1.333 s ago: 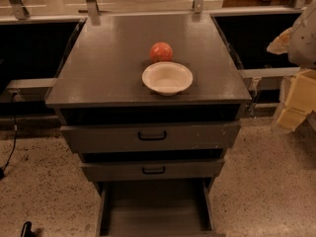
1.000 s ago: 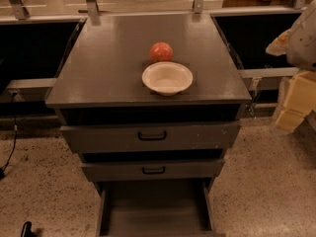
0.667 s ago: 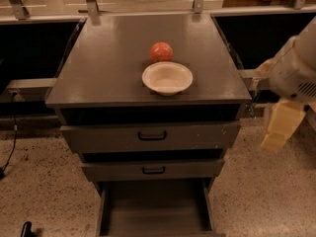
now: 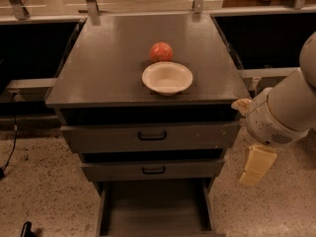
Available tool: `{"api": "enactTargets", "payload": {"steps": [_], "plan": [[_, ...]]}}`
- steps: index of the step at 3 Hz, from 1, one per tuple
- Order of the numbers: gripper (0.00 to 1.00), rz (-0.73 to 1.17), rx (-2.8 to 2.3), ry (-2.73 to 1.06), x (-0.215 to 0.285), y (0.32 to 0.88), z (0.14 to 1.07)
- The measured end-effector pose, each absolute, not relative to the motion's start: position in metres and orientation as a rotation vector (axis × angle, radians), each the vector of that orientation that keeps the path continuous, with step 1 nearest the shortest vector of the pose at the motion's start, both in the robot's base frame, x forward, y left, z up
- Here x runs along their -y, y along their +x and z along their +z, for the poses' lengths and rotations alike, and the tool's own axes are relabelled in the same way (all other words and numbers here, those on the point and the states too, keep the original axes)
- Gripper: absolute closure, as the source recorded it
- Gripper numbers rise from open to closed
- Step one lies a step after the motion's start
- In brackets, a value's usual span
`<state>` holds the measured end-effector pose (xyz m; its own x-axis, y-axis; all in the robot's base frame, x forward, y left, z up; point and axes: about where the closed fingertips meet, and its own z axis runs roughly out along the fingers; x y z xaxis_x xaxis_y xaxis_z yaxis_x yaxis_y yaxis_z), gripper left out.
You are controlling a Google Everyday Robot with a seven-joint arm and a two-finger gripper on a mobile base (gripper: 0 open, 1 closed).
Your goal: Close bottom drawer
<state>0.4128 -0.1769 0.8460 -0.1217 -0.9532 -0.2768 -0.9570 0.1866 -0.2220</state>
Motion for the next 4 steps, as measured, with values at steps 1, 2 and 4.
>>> {"api": "enactTargets", "payload": {"steps": [1, 2, 4], "plan": [[0.0, 0.016, -2.13, -1.8, 0.177, 0.416, 0.841], [0.0, 0.123, -2.076, -1.779, 0.167, 0.409, 0.778], [0.0, 0.124, -1.962, -1.713, 0.166, 0.41, 0.714]]}}
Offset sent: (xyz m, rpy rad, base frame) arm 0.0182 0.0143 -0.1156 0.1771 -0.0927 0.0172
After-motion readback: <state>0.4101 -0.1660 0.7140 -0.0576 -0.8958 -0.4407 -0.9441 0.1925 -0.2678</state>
